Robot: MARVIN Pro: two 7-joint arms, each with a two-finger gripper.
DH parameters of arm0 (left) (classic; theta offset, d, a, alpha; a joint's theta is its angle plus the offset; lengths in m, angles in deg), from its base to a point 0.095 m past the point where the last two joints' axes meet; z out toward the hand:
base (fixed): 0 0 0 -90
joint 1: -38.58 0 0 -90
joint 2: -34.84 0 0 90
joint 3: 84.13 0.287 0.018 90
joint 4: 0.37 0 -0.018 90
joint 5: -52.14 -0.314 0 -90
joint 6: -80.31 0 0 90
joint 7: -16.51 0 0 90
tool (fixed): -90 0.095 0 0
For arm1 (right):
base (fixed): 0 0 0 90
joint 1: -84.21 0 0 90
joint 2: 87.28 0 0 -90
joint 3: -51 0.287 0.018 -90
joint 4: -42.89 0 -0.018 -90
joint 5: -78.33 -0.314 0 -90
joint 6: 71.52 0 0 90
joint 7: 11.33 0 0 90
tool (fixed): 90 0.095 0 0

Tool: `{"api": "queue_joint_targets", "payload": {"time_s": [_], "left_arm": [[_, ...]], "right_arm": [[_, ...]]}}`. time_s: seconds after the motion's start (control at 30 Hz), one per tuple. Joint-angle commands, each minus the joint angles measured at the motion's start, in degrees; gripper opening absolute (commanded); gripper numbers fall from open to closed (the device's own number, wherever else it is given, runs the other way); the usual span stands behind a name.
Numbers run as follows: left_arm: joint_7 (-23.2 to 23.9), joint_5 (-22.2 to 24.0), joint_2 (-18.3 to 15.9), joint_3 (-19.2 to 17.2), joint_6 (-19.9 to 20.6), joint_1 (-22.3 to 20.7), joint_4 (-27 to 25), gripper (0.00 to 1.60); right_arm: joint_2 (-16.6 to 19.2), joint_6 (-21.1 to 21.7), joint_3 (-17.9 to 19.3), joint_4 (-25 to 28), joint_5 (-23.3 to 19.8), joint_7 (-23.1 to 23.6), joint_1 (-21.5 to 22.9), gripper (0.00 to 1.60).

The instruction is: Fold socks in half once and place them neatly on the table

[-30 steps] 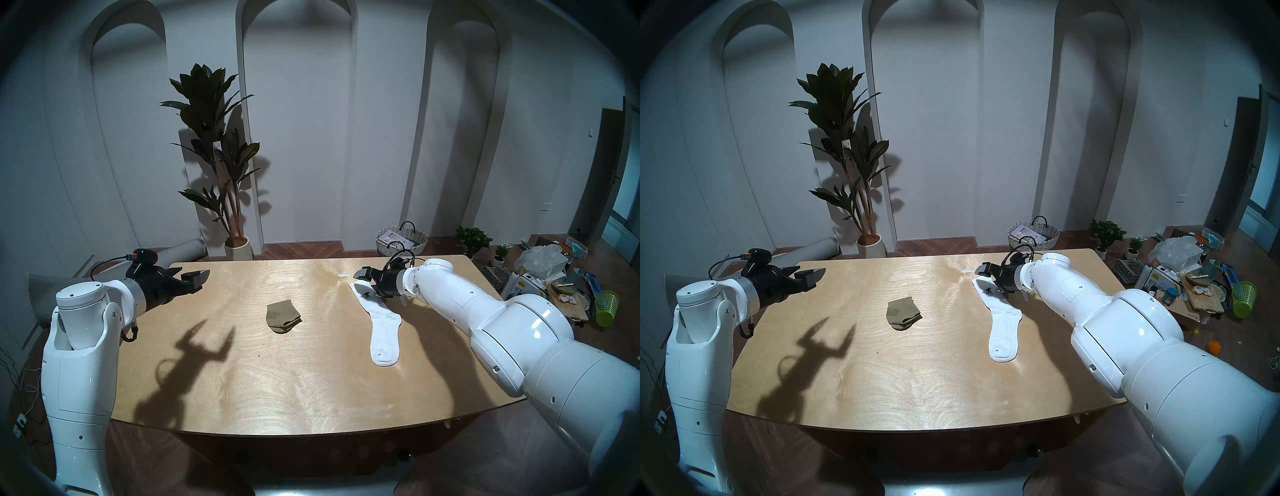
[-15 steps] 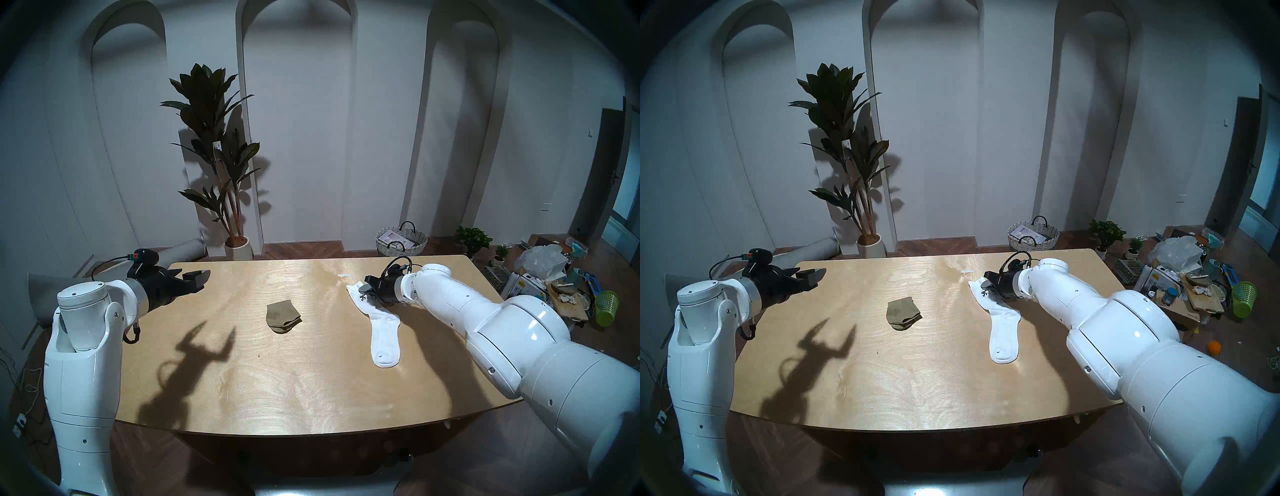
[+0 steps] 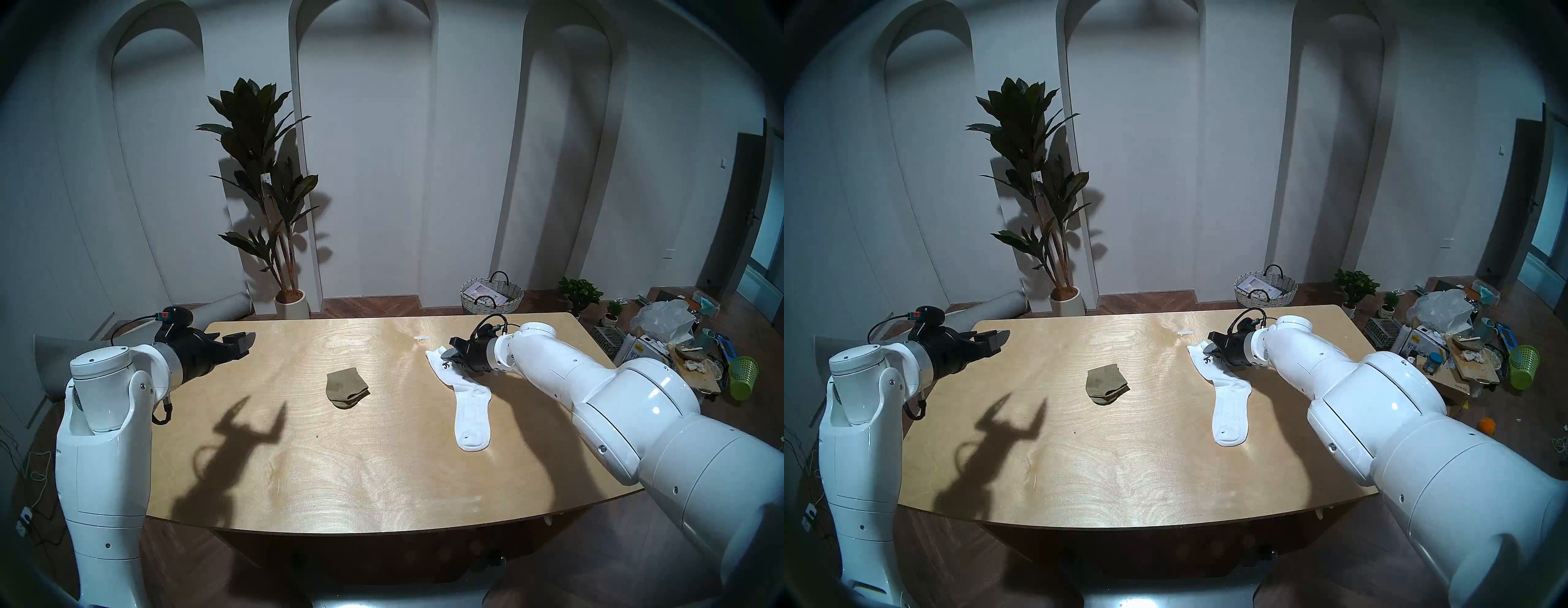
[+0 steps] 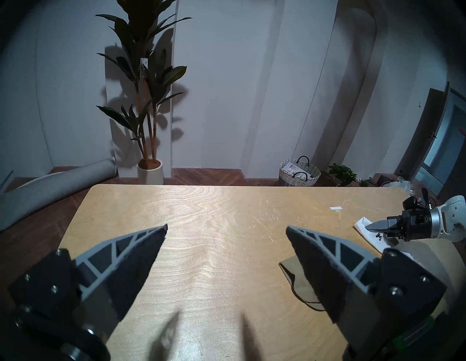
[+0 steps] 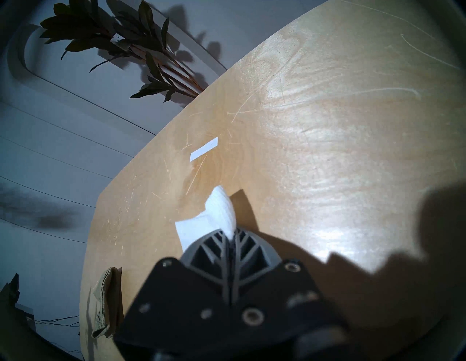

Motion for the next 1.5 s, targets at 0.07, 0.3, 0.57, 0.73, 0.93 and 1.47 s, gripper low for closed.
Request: {"api": "queue_joint_targets", "payload": {"time_s": [0.07,0.3,0.57,0.73,0.93,1.47], "left_arm": [[-1.43,-0.04,1.10,-0.37,0.48,-0.41,-2.13,1.60],[-2.76,0.22,2.30,-0.41,1.25,-0.45,-2.75,1.60],[-4.40,0.47,3.70,-0.77,1.67,-0.03,-3.24,1.60],[-5.33,0.60,4.37,-1.23,1.66,0.30,-3.58,1.60],[-6.42,0.81,5.28,-1.91,1.62,0.70,-4.03,1.60],[-8.77,1.54,7.31,-2.84,1.40,1.30,-4.70,1.60]], "right_arm": [[2.92,2.15,1.24,0.69,-0.98,3.19,3.09,0.00],[3.87,3.37,2.29,1.18,-1.55,5.01,4.25,0.00],[4.20,3.79,3.04,1.25,-1.81,6.21,4.65,0.00],[4.17,4.06,3.39,1.36,-1.91,6.78,4.99,0.00],[4.39,4.28,3.82,1.53,-1.98,7.36,5.76,0.00],[5.04,5.03,3.09,2.15,-0.72,9.52,5.83,0.00]]}}
